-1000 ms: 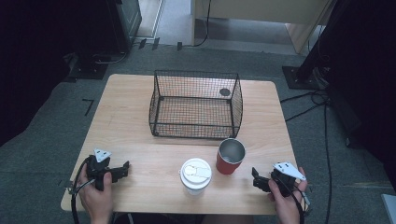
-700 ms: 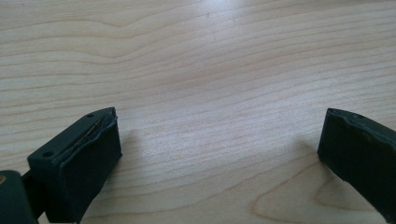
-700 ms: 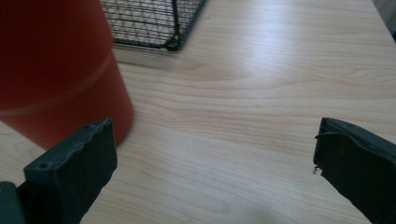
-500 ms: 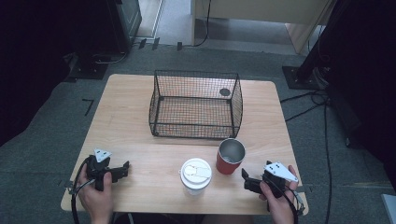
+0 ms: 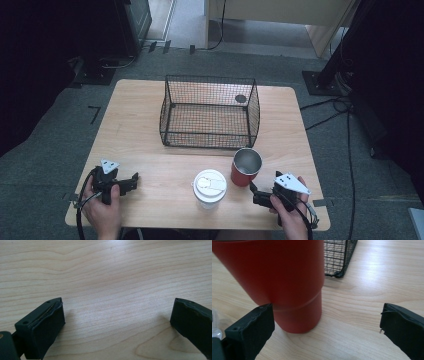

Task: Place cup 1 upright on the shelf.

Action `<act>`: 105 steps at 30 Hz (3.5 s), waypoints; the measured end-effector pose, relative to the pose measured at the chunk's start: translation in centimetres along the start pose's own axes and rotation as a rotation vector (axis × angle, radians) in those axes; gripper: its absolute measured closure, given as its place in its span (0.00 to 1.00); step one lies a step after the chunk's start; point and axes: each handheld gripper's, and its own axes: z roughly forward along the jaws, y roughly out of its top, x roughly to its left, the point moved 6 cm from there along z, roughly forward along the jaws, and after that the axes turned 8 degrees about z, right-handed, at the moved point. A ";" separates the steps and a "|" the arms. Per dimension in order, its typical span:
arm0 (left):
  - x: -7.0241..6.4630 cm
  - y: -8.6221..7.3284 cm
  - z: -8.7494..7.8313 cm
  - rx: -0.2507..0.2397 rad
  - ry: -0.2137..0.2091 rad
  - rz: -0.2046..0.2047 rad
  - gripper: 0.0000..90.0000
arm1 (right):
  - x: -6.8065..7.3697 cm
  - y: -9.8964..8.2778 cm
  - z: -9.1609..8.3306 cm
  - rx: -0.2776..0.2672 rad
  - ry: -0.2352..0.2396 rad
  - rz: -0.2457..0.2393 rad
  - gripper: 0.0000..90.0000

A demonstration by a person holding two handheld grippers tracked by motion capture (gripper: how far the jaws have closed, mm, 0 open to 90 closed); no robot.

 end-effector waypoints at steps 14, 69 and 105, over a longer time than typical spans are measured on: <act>0.0 0.0 0.0 0.000 0.000 0.001 0.00 | 1.8 1.0 0.9 -0.018 0.063 -0.013 0.00; 0.0 0.0 0.0 -0.001 0.000 -0.002 0.00 | 5.0 6.8 2.4 -0.115 0.023 0.004 0.08; 0.0 0.0 0.0 0.000 -0.001 -0.002 0.00 | 7.4 13.0 2.8 -0.199 0.031 -0.042 0.08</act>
